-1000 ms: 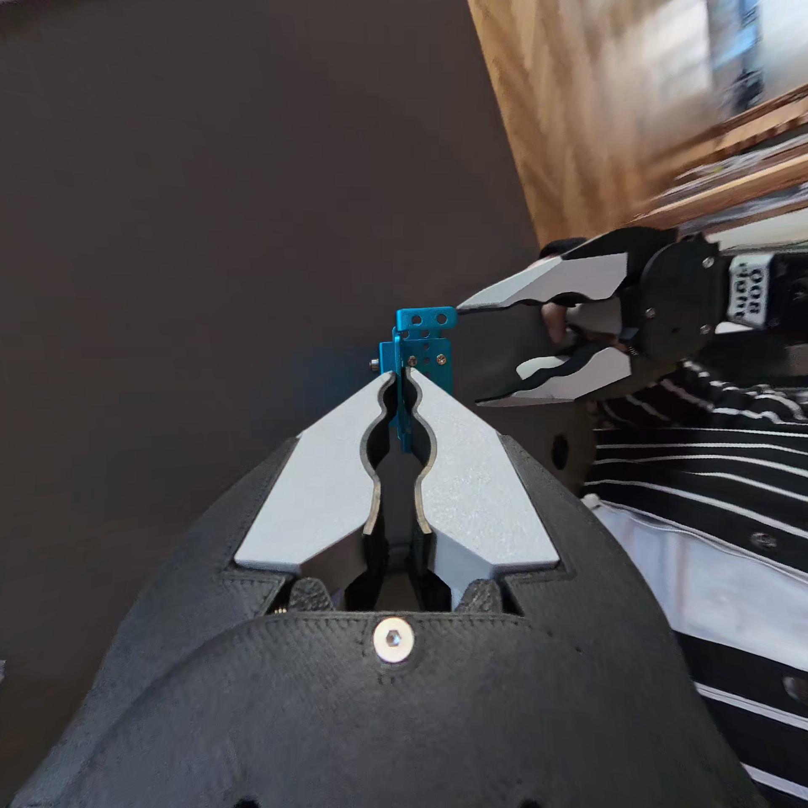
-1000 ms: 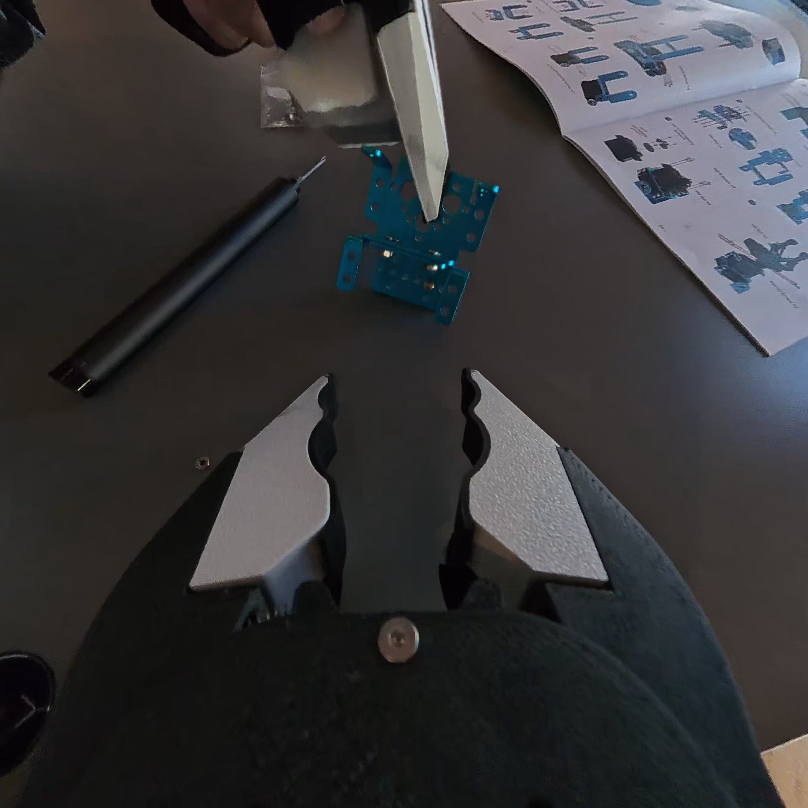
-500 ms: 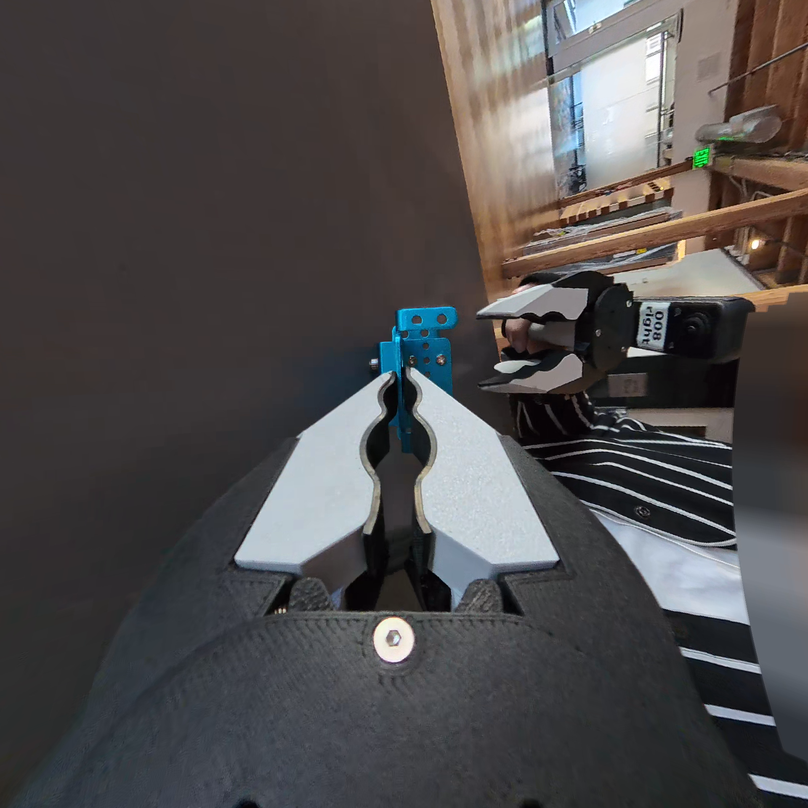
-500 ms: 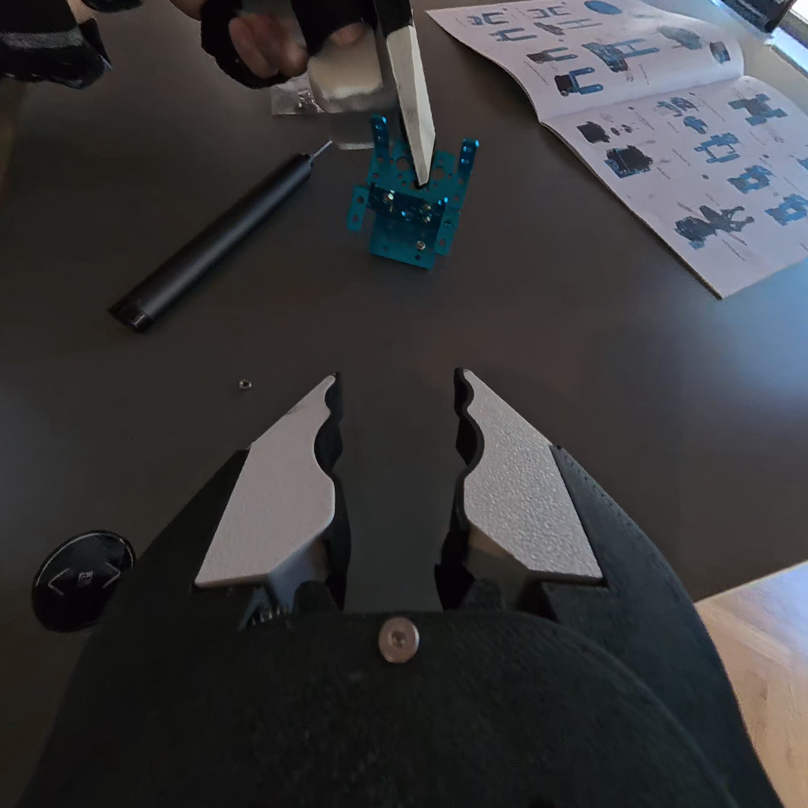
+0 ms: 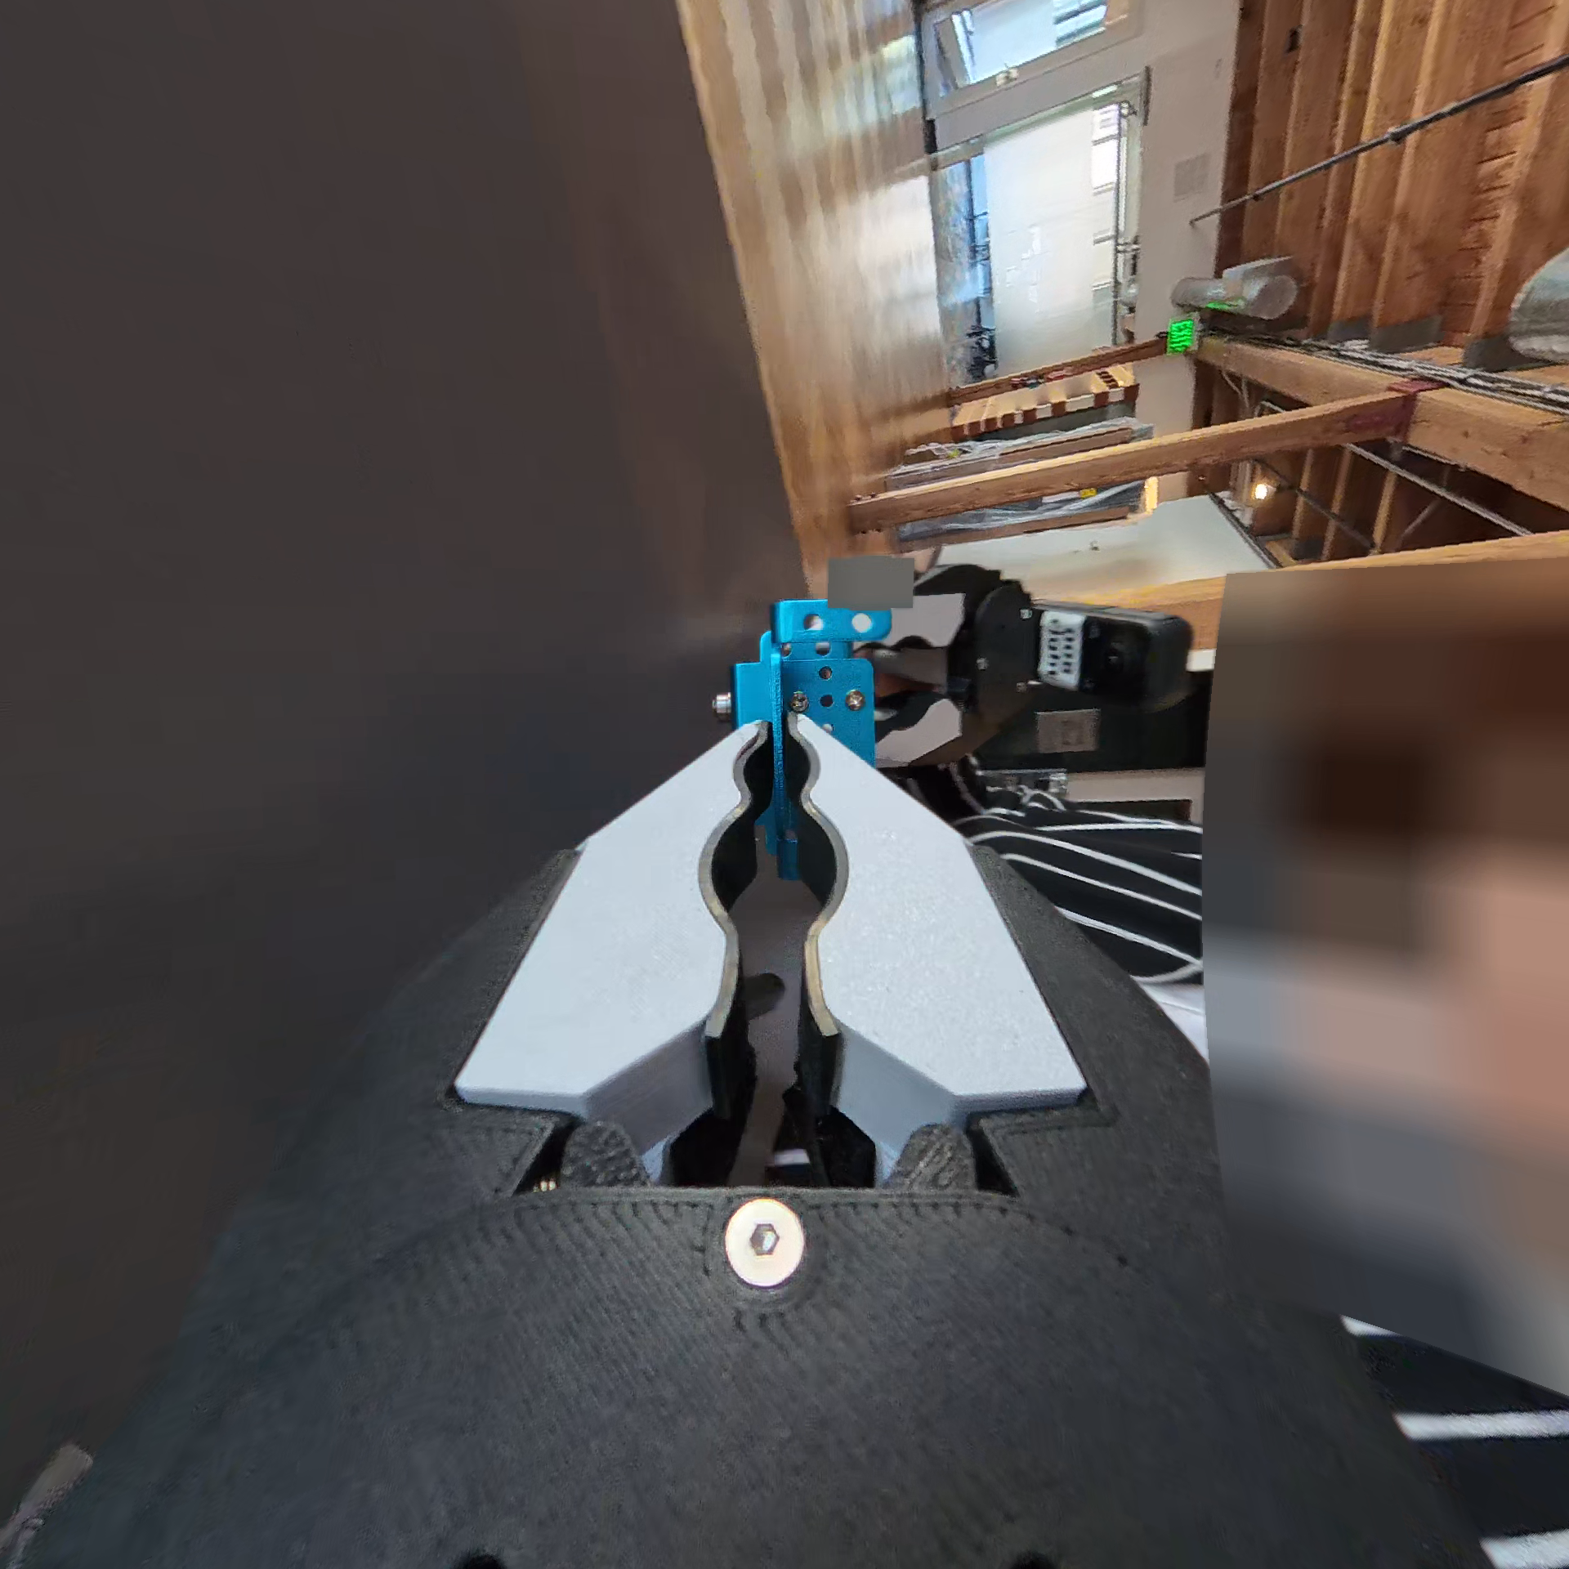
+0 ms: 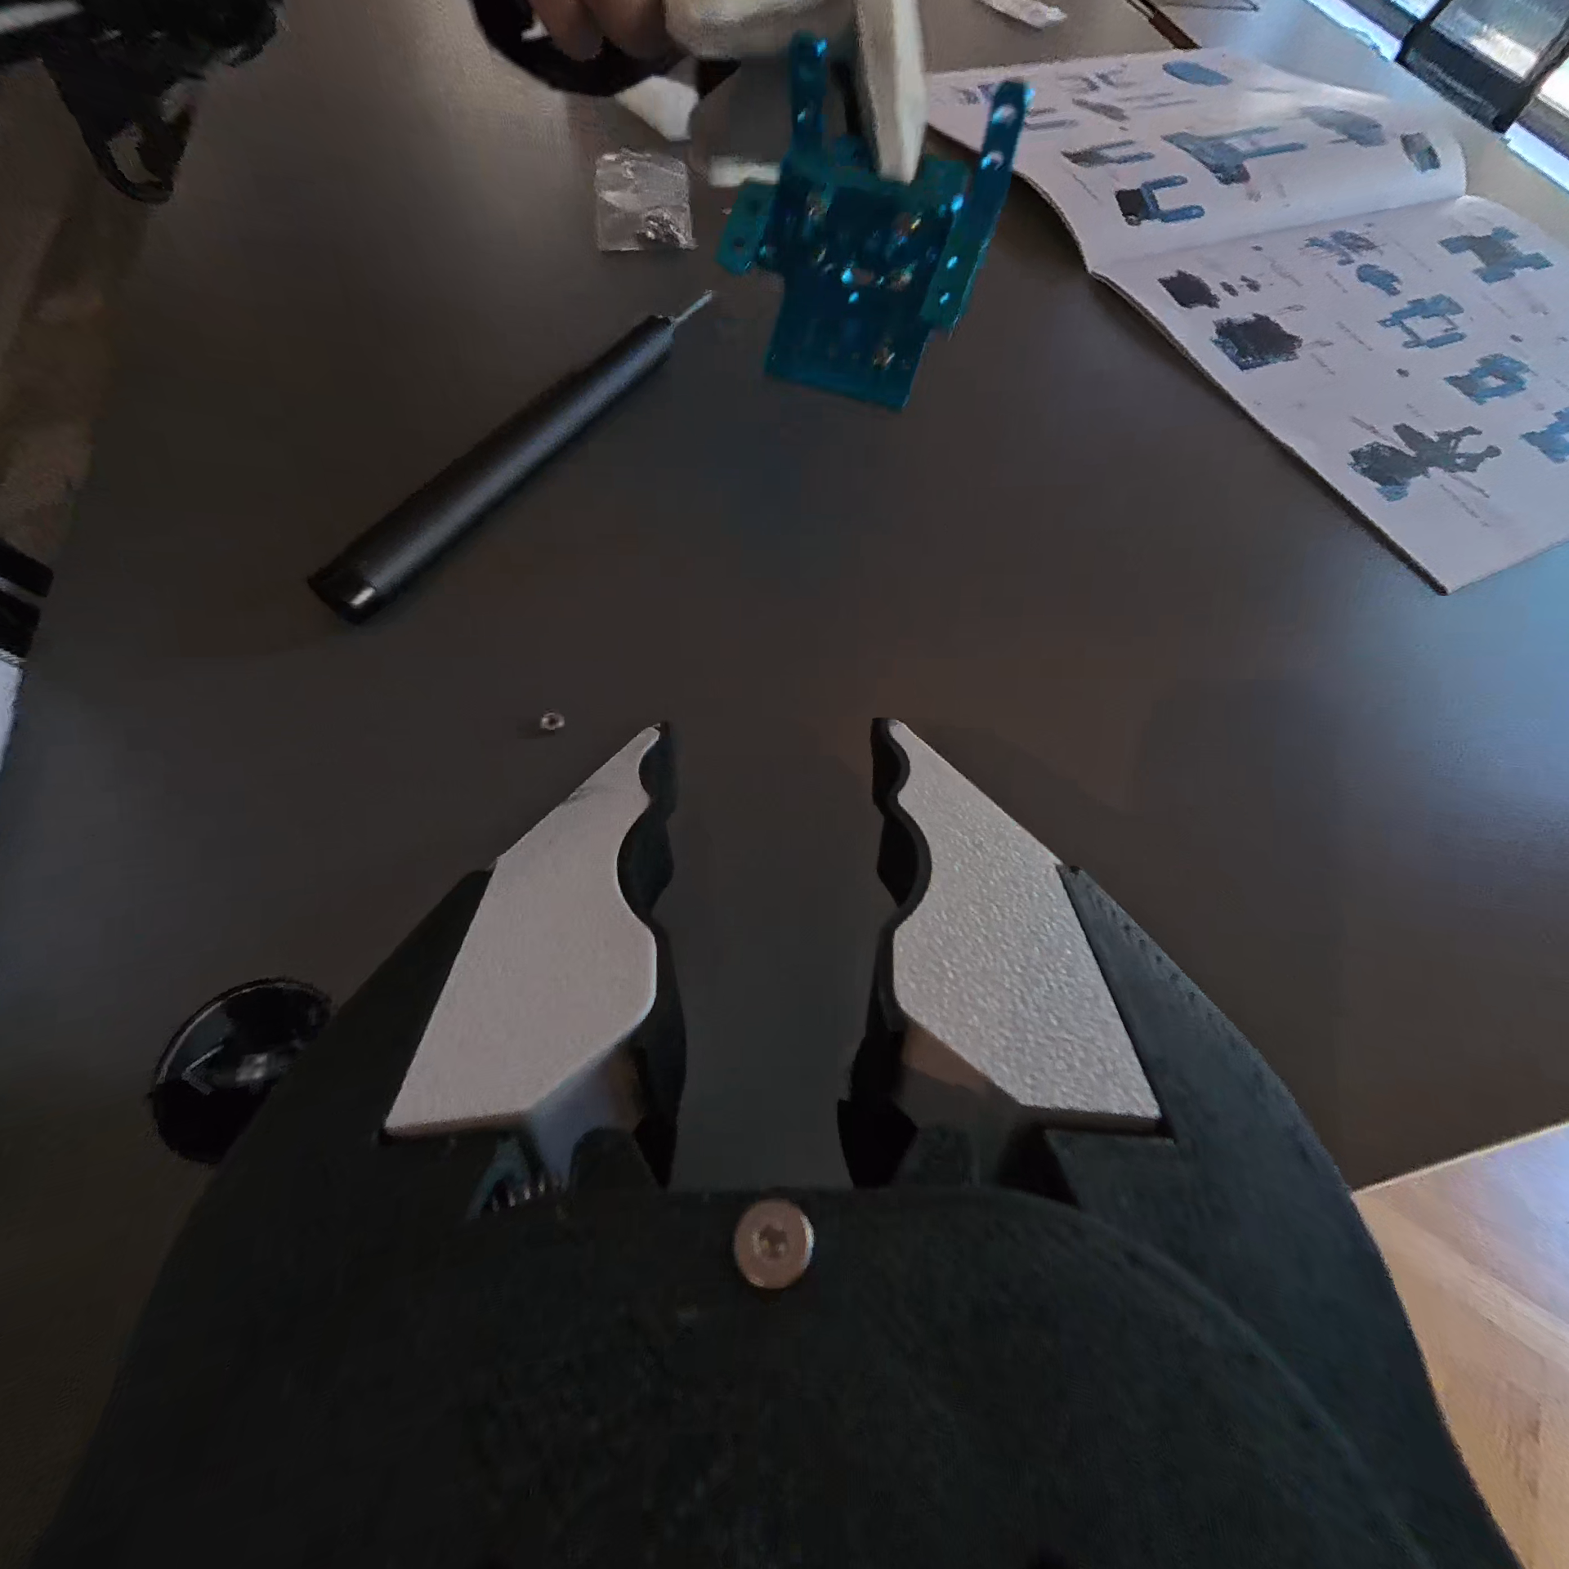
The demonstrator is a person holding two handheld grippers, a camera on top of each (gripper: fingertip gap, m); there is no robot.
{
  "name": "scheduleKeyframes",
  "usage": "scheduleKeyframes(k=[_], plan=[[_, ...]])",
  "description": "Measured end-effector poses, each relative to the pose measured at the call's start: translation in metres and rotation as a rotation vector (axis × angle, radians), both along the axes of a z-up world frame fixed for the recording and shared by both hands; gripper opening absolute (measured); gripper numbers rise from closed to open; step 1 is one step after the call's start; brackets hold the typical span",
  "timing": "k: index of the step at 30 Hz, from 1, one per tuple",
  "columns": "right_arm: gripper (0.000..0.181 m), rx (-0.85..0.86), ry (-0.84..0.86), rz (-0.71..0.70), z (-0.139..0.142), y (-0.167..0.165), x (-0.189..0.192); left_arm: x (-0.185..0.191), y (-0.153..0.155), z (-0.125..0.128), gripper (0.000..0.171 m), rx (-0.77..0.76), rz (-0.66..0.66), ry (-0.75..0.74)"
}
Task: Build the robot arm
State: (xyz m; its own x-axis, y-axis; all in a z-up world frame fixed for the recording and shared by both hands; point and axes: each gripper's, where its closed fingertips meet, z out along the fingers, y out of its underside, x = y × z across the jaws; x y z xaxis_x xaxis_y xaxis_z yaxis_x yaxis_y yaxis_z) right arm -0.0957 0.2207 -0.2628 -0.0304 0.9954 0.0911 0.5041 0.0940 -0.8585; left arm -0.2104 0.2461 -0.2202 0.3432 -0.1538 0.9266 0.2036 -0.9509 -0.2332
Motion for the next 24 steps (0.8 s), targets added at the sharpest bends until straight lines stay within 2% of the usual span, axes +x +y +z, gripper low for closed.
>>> scheduleKeyframes(k=[2,6,8,10,12,15,17,21,24], plan=[[0.045,-0.021,0.019,0.058,0.004,-0.013,0.003,-0.001,0.0,0.015,0.0,0.003,-0.013,-0.006],[0.044,-0.143,0.031,0.218,0.009,-0.047,0.007,-0.003,0.0,0.036,0.0,0.029,-0.05,0.085],[0.035,-0.152,-0.008,0.264,0.009,-0.057,0.006,0.0,-0.001,0.05,0.0,0.036,-0.066,0.081],[0.026,-0.117,-0.09,0.298,0.005,-0.06,0.004,0.002,-0.001,0.055,0.0,0.041,-0.08,0.112],[0.026,-0.033,-0.179,0.334,0.002,-0.059,0.002,0.004,-0.002,0.058,0.001,0.044,-0.095,0.141],[0.018,0.118,-0.345,0.431,-0.006,-0.058,0.002,0.009,-0.005,0.062,0.001,0.049,-0.109,0.146],[0.016,0.161,-0.437,0.516,-0.011,-0.061,0.002,0.01,-0.007,0.063,0.001,0.052,-0.114,0.15],[0.019,0.096,-0.558,0.524,-0.022,-0.064,-0.004,0.008,-0.014,0.064,0.0,0.061,-0.109,0.148],[0.019,0.101,-0.564,0.479,-0.023,-0.063,-0.009,0.005,-0.02,0.064,0.001,0.069,-0.093,0.133]])
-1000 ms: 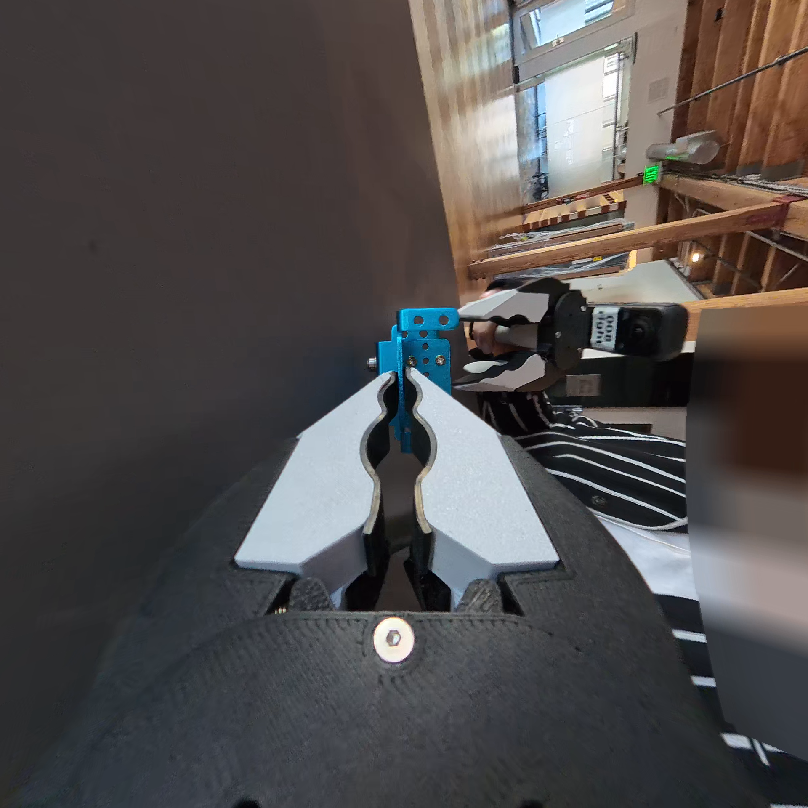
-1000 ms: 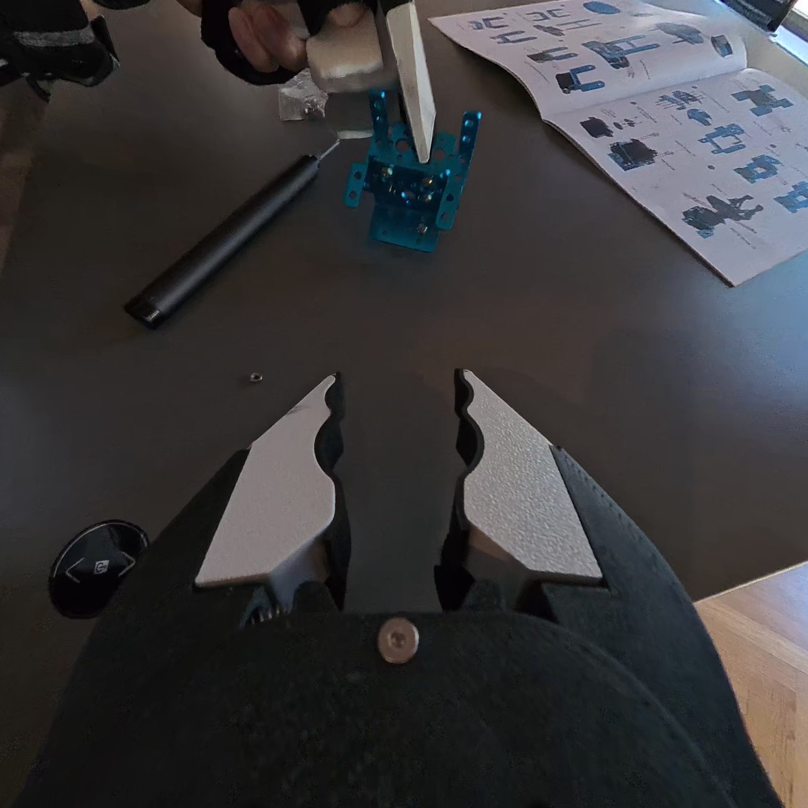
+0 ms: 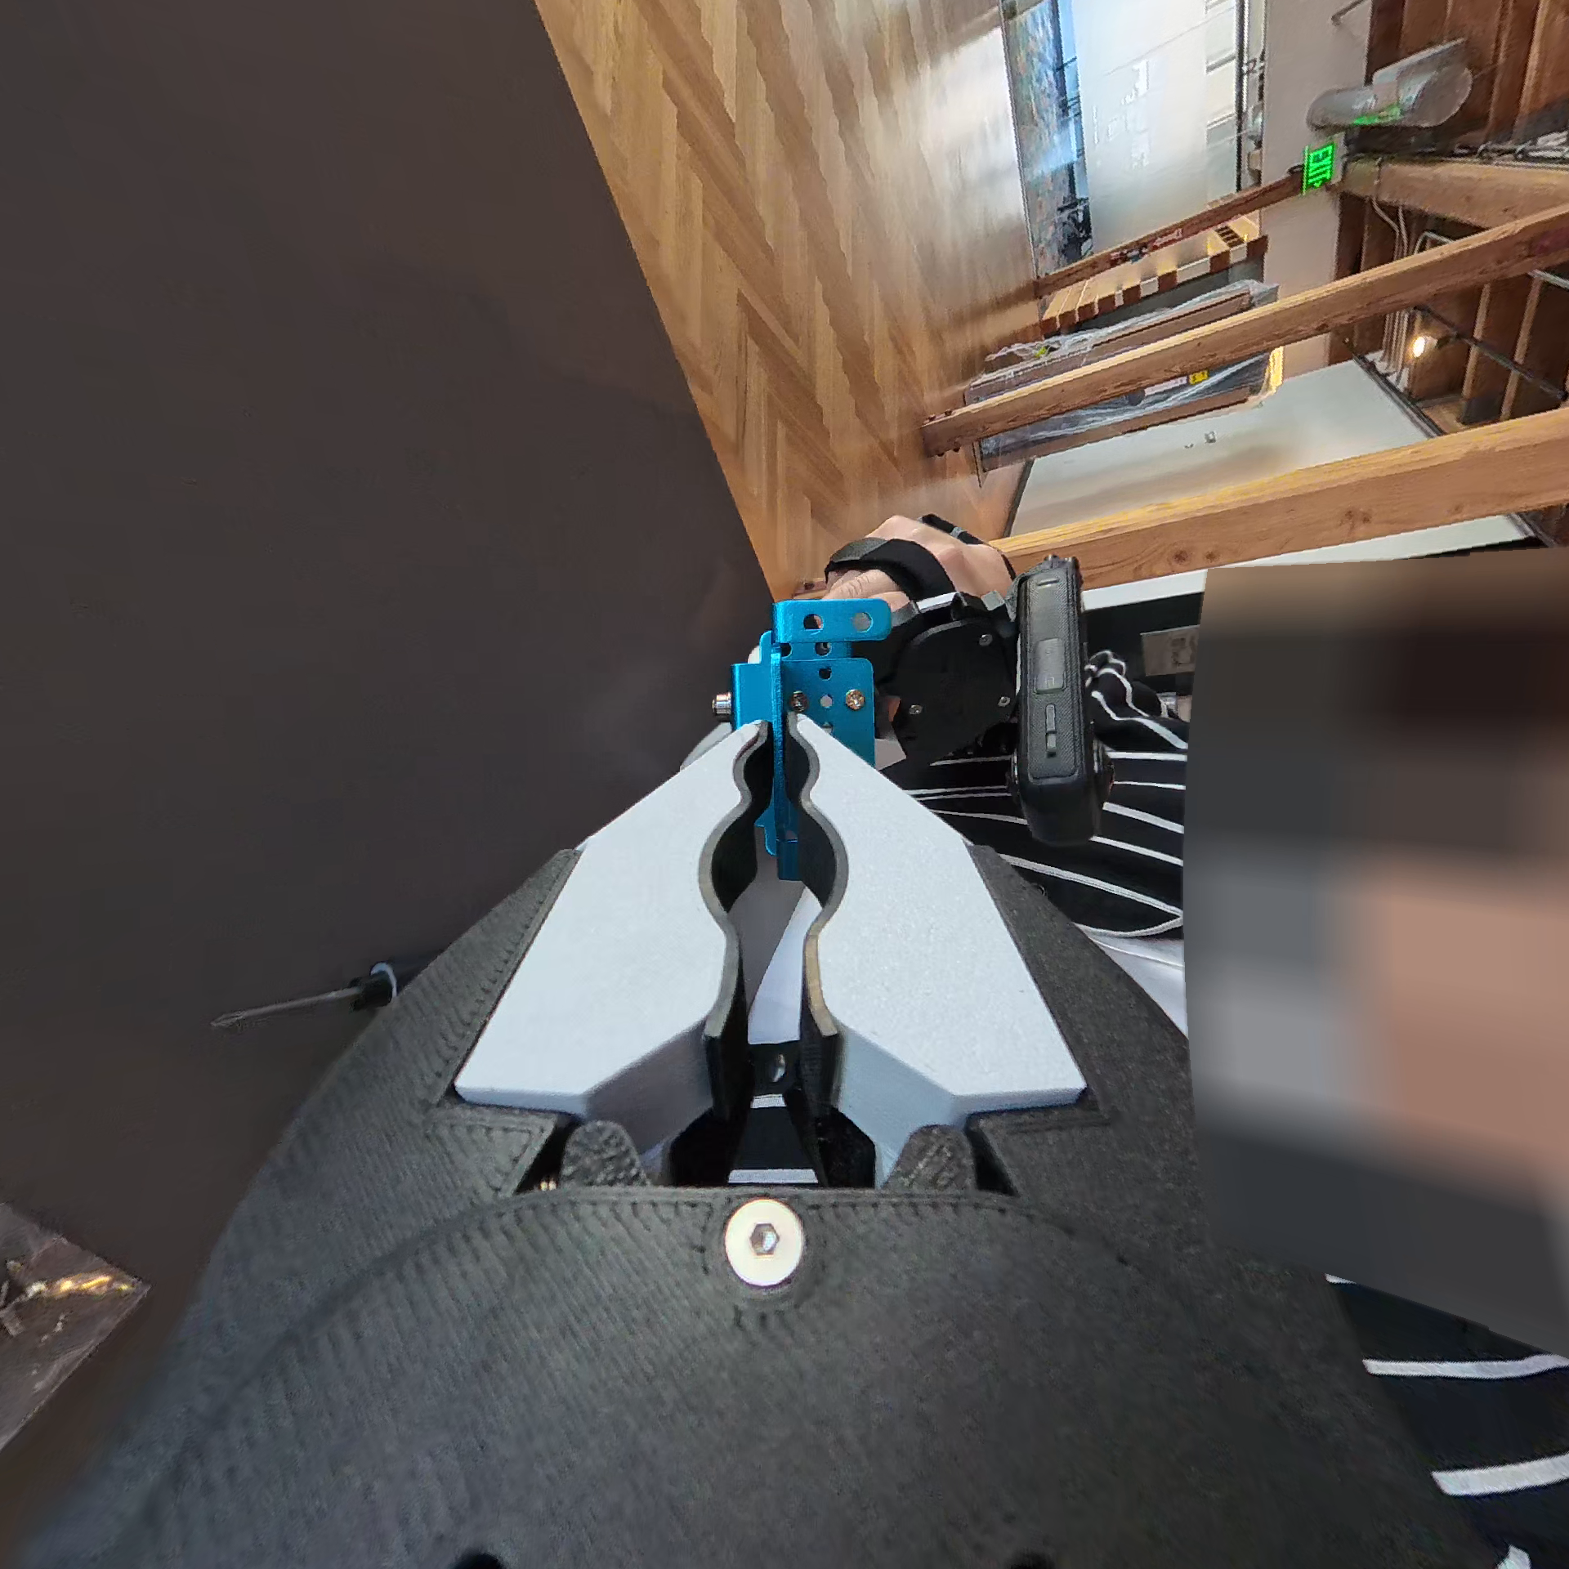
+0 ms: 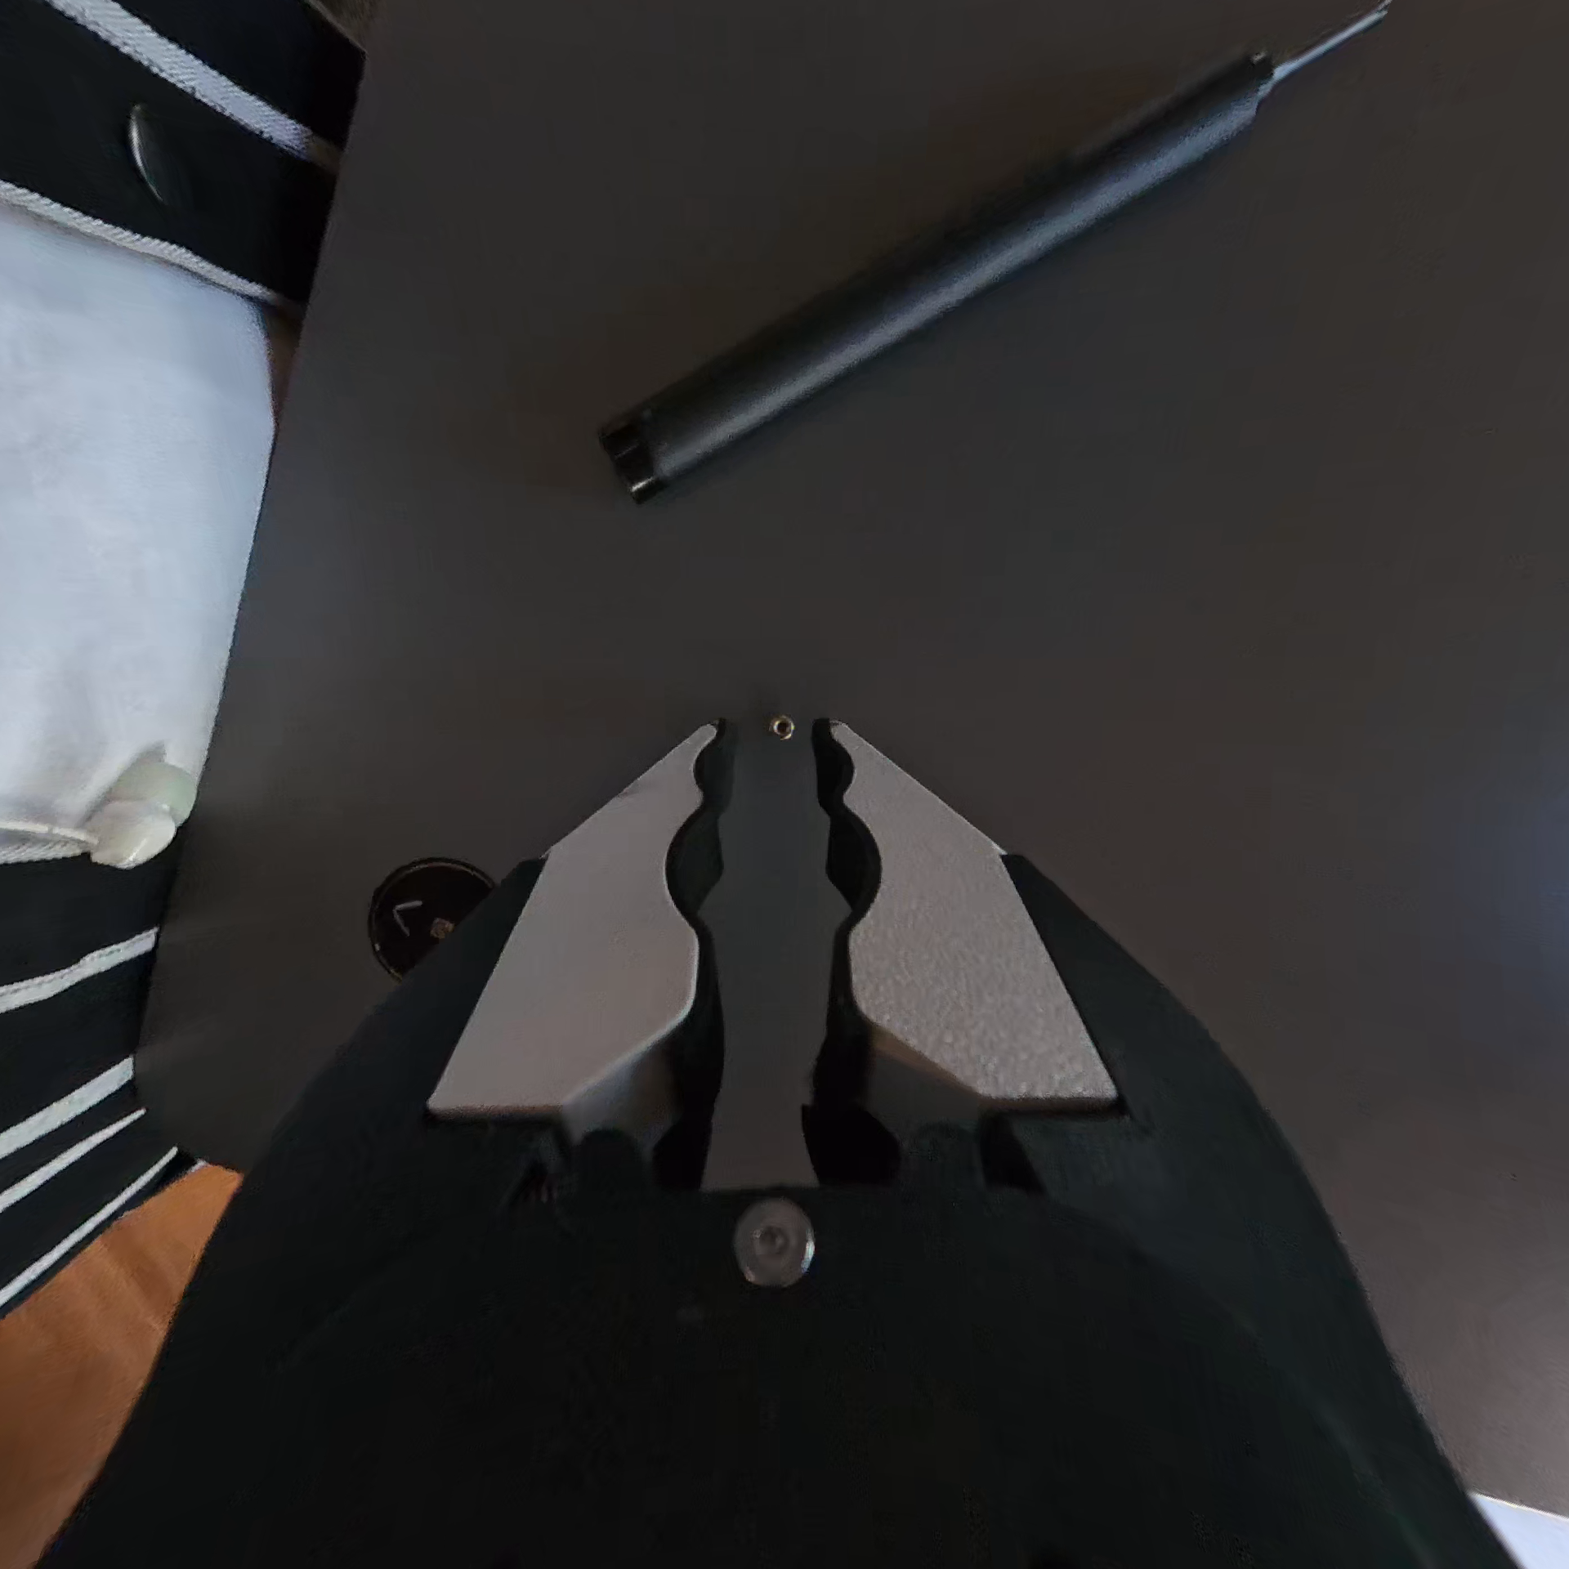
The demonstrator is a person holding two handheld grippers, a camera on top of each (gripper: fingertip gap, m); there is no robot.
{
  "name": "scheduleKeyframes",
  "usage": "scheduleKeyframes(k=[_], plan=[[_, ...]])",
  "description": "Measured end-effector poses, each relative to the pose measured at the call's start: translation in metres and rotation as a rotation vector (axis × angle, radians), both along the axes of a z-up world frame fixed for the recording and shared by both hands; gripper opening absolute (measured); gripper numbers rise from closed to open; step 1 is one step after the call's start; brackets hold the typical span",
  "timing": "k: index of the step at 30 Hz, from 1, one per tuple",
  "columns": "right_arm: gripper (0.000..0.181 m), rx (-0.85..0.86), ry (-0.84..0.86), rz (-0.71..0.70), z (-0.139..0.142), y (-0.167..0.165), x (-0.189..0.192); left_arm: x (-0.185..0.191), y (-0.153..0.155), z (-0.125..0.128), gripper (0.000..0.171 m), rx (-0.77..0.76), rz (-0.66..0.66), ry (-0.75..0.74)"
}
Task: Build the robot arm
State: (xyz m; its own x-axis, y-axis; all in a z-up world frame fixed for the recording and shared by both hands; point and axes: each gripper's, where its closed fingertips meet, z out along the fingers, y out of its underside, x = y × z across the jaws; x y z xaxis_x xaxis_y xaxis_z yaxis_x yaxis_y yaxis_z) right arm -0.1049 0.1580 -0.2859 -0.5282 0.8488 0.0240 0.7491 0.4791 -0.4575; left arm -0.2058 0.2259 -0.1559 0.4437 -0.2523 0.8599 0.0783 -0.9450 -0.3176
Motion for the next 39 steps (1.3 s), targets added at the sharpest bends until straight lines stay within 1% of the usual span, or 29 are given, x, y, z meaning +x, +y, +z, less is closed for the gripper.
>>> scheduleKeyframes(k=[4,6,9,14,15,17,21,23,26,29,32,34,36,39], plan=[[0.017,0.018,-0.034,-0.034,-0.005,0.003,0.0,-0.007,-0.004,-0.005,0.0,-0.008,0.021,-0.011],[0.013,0.019,-0.035,-0.039,-0.005,0.003,-0.001,-0.009,-0.005,-0.006,0.0,-0.009,0.024,-0.018],[0.009,0.008,-0.048,-0.038,-0.006,0.001,-0.001,-0.009,-0.007,-0.007,0.001,-0.005,0.023,-0.027],[0.01,0.017,-0.062,-0.029,-0.006,0.001,-0.001,-0.006,-0.01,-0.01,0.001,-0.006,0.013,-0.031],[0.005,0.015,-0.068,-0.024,-0.006,0.001,-0.001,-0.006,-0.01,-0.01,0.0,-0.005,0.013,-0.035],[0.005,0.016,-0.07,-0.017,-0.006,0.001,-0.001,-0.006,-0.01,-0.01,0.001,-0.001,0.012,-0.038],[0.005,0.003,-0.048,-0.017,-0.006,0.0,0.0,-0.008,-0.009,-0.011,0.0,0.006,0.018,-0.054],[0.005,-0.012,0.018,-0.03,-0.001,0.002,-0.003,-0.008,-0.008,-0.011,0.0,0.009,0.016,-0.064],[0.005,-0.038,0.188,-0.08,0.019,0.008,-0.012,-0.008,-0.003,-0.01,0.001,0.018,0.01,-0.083],[0.004,0.001,0.418,-0.144,0.053,0.024,-0.024,-0.005,0.006,-0.004,0.0,0.035,-0.004,-0.121],[0.004,0.078,0.661,-0.195,0.097,0.037,-0.033,0.002,0.015,0.01,0.0,0.069,-0.027,-0.183],[0.004,0.154,0.808,-0.257,0.125,0.048,-0.038,0.009,0.02,0.021,0.0,0.089,-0.056,-0.222],[0.004,0.219,0.937,-0.304,0.149,0.053,-0.04,0.016,0.023,0.03,0.0,0.102,-0.093,-0.247],[0.004,0.335,1.097,-0.332,0.179,0.052,-0.039,0.029,0.023,0.044,0.0,0.1,-0.157,-0.279]])
